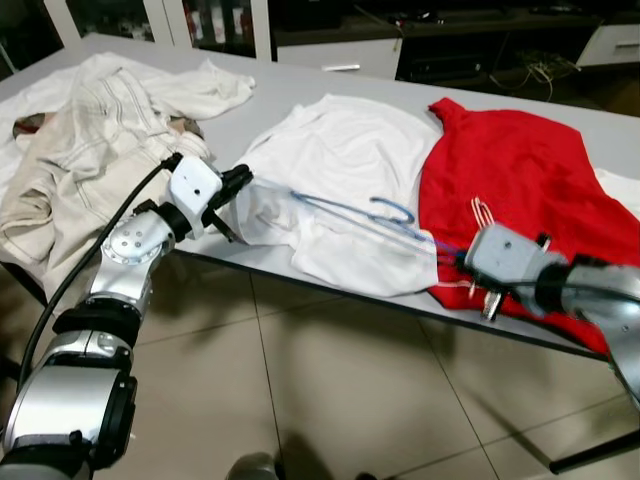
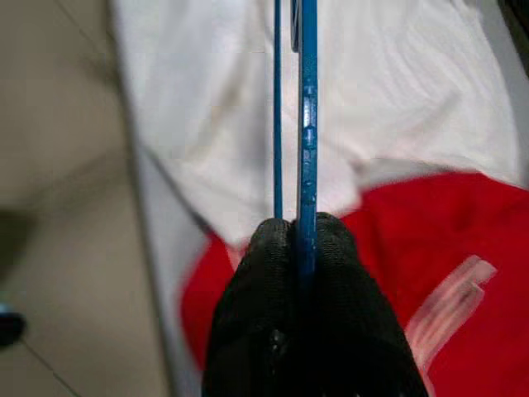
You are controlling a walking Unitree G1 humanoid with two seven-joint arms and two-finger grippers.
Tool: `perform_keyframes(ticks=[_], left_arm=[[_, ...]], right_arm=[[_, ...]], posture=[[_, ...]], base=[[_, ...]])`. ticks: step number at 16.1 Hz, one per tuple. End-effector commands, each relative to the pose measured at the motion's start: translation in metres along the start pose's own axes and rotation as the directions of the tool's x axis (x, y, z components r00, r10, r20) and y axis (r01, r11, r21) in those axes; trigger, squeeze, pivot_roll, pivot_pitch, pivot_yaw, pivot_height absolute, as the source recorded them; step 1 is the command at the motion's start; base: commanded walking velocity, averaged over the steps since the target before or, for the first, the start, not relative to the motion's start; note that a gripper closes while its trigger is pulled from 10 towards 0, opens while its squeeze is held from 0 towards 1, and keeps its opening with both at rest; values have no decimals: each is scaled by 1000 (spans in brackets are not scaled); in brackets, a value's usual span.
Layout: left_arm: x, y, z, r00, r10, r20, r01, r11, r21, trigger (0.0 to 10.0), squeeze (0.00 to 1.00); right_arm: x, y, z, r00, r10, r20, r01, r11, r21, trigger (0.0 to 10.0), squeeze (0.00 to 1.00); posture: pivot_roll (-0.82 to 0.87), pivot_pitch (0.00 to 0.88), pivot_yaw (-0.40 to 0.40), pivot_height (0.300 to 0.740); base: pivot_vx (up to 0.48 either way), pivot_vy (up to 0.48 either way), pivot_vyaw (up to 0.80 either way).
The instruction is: Hang hanger
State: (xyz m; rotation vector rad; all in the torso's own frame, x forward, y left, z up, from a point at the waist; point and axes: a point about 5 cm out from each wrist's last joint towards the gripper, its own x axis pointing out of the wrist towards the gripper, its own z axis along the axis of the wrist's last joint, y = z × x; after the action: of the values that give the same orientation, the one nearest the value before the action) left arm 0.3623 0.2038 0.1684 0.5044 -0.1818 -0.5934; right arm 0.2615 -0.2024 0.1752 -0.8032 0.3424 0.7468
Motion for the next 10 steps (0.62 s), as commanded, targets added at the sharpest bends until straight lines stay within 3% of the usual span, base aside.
perform_keyframes(ticks=[1,4,7,10], left_arm=[[2,3,5,1000,0,14,0,1000,7,0,0],[6,1,7,1000,-14,20,13,1000,8,0,0],[6,2,8,1000,-20,20,20,1000,9,0,0],[7,2,8,1000,-20,21,20,1000,10,0,0]], right_arm=[[-5,2,8,999,2,40,-2,1000,4,10000,0],[-11,8,7,999,11,37,-11,1000,10,10000,0],[-15,26,9,995,88,49,-89,996,1,10000,0],[-8,24,6,999,51,17,-52,999,5,10000,0]], posture=[[41,27,14,740],[31,30,25,740],[27,31,28,740],[30,31,27,740]], base=[[0,0,0],[0,0,0],[0,0,0],[0,0,0]])
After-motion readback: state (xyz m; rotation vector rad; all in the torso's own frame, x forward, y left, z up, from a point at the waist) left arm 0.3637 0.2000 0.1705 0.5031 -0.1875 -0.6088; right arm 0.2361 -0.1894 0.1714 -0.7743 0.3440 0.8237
